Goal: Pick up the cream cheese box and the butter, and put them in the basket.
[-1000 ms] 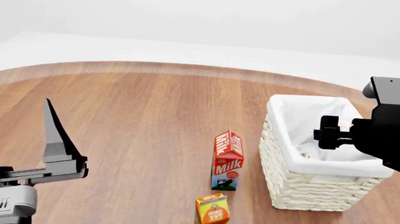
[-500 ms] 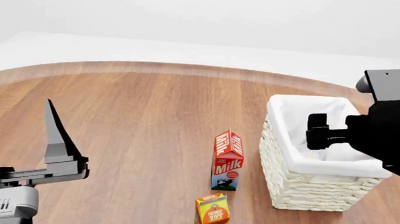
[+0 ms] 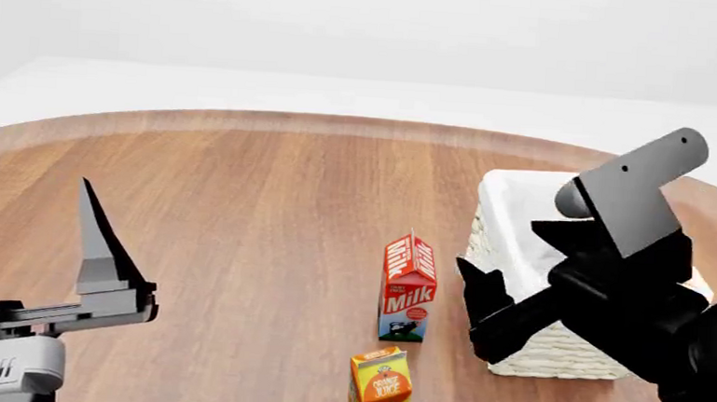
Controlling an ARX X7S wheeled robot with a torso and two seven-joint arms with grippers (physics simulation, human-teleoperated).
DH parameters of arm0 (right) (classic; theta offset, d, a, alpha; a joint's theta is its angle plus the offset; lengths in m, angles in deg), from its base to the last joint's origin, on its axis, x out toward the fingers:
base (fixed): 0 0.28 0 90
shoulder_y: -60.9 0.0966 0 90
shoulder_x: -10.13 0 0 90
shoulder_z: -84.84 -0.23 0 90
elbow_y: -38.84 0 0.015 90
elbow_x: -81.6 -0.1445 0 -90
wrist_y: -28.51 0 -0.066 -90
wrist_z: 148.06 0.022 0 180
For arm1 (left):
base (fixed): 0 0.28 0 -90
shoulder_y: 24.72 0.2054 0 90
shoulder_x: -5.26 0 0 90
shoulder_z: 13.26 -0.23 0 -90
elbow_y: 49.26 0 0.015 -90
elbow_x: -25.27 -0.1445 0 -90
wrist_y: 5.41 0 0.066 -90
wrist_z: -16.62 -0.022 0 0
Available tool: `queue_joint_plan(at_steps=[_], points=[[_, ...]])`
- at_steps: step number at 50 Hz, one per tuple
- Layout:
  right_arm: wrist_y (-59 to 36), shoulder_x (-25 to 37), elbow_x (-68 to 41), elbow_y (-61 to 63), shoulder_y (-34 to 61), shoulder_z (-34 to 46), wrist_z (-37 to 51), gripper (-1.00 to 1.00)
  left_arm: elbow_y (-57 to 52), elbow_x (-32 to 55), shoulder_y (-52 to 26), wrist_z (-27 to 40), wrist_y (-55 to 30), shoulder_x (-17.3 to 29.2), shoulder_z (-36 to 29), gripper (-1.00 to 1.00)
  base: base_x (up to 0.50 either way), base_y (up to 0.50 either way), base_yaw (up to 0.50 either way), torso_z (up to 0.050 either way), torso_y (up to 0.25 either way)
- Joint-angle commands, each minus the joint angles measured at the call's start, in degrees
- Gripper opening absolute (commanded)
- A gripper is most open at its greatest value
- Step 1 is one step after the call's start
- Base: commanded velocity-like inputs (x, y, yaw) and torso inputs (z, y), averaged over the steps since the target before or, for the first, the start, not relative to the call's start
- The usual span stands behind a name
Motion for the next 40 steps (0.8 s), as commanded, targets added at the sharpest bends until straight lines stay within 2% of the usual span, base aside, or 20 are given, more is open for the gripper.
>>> queue_joint_plan(at_steps=[1,29,40], points=[[1.07,0.22,-5.02,10.5,-0.57,0.11,4.92,1.0,-0.12,0.2,0.24,0.17,0.2,0.18,0.2,1.0,0.0,0.0,0.0,0.0,0.0],[4.11,-2.08,-6.23,21.02,-8.13,4.08,10.96,1.0,-0.8,0.25,0.57,0.77,0.13,0.68,0.72,1.0,0.0,0.0,0.0,0.0,0.0],[4.01,-5.54,-6.71,22.31,-9.73,7.45,15.17,1.0,-1.51,0.53,0.82,1.06,-0.07,0.99,1.28,1.0,0.0,0.0,0.0,0.0,0.0]])
